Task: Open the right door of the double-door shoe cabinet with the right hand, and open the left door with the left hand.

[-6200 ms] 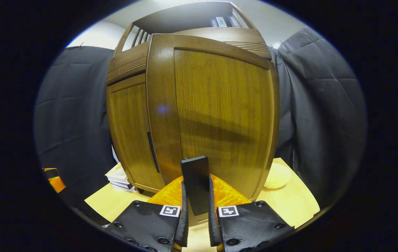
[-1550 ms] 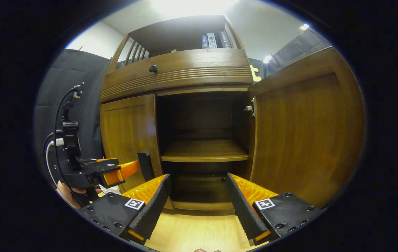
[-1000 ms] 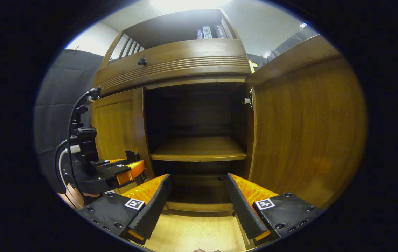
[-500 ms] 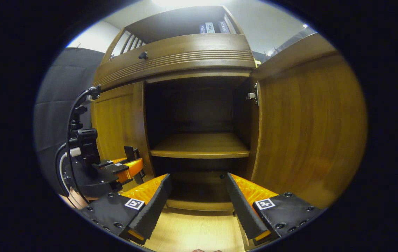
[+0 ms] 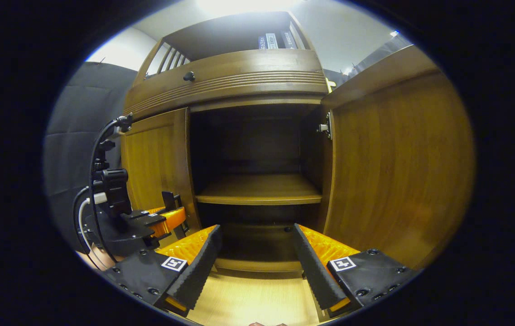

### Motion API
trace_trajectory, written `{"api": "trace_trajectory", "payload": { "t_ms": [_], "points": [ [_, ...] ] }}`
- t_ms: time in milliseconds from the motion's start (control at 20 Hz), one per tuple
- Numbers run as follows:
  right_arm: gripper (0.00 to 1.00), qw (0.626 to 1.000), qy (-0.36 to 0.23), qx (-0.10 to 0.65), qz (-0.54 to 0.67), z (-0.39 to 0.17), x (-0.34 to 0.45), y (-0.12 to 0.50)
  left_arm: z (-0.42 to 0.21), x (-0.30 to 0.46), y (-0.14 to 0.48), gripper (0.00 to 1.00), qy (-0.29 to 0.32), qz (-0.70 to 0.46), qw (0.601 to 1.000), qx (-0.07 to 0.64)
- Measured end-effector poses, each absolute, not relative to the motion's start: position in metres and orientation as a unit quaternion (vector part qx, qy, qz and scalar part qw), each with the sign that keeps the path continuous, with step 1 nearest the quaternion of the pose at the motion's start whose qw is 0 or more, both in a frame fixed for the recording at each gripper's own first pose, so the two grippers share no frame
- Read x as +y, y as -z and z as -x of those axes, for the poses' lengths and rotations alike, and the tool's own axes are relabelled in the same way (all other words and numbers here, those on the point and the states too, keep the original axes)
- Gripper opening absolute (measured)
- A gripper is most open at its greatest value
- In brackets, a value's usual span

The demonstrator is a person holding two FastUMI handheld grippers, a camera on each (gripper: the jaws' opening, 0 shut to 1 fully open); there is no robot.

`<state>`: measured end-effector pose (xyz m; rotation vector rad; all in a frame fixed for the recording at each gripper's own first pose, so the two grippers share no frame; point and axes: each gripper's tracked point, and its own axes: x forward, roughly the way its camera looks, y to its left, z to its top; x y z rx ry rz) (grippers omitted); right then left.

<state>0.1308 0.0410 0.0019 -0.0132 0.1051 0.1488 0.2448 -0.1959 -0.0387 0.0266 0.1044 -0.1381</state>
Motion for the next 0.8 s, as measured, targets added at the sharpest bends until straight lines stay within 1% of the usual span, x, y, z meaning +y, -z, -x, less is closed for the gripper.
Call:
{"api": "trace_trajectory", "payload": {
  "t_ms": [350, 750, 800],
  "points": [
    [0.97, 0.995, -0.073, 0.07, -0.007, -0.109, 0.045, 0.01, -0.211, -0.188, 0.039, 0.05, 0.093, -0.008, 0.995, 0.047],
    [0.97, 0.993, -0.081, 0.086, -0.003, -0.085, 0.062, 0.02, -0.166, -0.17, 0.036, 0.05, 0.098, -0.004, 0.994, 0.045],
    [0.97, 0.993, -0.082, 0.088, -0.004, -0.082, 0.063, 0.021, -0.16, -0.166, 0.036, 0.06, 0.098, -0.002, 0.994, 0.044]
  ]
}}
